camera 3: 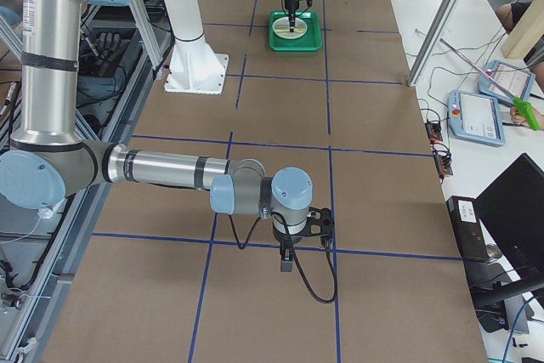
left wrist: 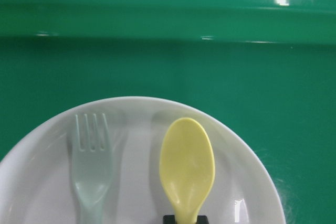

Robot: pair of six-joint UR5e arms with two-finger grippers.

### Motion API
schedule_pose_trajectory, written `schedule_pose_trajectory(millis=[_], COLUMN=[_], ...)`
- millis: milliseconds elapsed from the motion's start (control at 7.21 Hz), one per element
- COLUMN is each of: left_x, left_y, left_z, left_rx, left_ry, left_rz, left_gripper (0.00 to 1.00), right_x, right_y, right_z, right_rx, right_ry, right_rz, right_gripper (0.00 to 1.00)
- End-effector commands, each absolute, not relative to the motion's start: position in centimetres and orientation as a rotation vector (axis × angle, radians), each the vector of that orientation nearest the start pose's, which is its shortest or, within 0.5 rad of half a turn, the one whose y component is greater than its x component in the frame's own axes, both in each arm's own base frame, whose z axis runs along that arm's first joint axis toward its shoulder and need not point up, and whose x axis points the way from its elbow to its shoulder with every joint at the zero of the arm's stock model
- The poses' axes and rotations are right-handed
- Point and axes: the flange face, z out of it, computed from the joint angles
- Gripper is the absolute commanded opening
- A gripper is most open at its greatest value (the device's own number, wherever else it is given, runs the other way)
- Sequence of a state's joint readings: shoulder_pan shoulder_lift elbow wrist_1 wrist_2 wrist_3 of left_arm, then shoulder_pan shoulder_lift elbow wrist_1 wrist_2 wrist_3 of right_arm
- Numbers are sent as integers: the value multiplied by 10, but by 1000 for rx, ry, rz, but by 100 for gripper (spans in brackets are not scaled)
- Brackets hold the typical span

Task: Place spoon
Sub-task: 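Close the left gripper on the yellow spoon's handle, then lift the yellow spoon and carry it off the plate onto the tray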

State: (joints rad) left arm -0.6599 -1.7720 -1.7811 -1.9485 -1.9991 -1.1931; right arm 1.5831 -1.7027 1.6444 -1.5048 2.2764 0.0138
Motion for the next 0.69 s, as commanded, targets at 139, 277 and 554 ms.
schedule_pose_trajectory(millis=[139, 277, 554], left_x=[356, 340, 345], left_y=[-424, -427, -432], left_z=[357, 342, 336], left_rx=[70, 86, 87], left_ry=[796, 799, 806], left_rz=[9, 2, -1], left_gripper=[0, 0, 0], right_x=[74, 74, 74], right_y=[-435, -435, -435], right_z=[682, 682, 682], right_rx=[8, 7, 7], right_ry=[-706, -706, -706], right_rz=[22, 22, 22], right_gripper=[100, 100, 100])
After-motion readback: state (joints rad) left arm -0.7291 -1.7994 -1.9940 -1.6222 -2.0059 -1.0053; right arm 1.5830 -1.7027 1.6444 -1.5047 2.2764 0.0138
